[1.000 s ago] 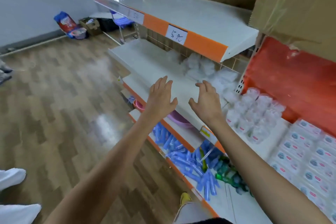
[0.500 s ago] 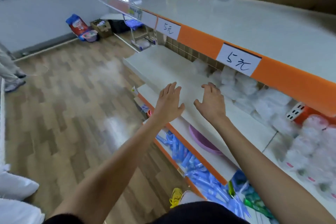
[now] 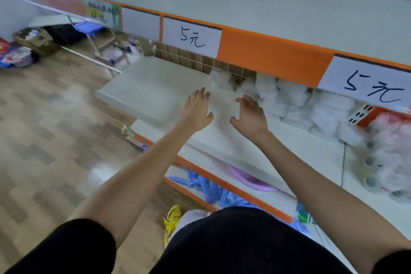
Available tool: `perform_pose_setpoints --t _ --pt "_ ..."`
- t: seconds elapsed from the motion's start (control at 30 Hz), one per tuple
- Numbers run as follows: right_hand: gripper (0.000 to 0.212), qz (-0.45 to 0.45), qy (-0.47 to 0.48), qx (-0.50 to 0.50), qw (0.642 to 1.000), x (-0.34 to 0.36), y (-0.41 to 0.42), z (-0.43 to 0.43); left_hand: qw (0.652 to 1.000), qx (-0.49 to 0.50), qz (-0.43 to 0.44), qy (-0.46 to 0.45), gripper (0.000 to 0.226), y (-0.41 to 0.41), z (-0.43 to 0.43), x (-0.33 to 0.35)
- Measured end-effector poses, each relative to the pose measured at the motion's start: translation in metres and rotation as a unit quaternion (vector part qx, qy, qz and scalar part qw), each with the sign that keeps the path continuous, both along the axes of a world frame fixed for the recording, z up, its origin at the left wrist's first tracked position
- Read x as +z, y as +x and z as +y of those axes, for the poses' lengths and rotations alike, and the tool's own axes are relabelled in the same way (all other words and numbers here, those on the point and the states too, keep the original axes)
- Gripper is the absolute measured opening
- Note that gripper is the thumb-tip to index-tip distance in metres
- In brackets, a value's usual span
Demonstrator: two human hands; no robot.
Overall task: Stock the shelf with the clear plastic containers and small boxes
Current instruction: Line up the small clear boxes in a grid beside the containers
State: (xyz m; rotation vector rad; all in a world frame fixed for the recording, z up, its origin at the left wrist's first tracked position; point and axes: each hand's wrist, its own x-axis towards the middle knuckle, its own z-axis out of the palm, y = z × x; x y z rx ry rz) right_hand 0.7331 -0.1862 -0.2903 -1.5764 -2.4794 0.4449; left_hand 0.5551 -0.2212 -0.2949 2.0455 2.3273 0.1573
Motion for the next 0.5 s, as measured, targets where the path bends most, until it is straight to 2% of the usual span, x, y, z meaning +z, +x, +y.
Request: perform_pose_setpoints --t 0.27,0.5 --pt "0.062 0.032 -0.034 -0.098 0.994 -0.032 -0.047 0.015 0.995 -0.103 -0.003 0.006 0.064 -0.051 0.080 -0.018" --pt "0.058 0.042 0.013 -0.159 0.986 -0.058 -0.067 0.029 0.982 -0.186 0.006 0.024 0.059 -0.061 0.154 -0.031"
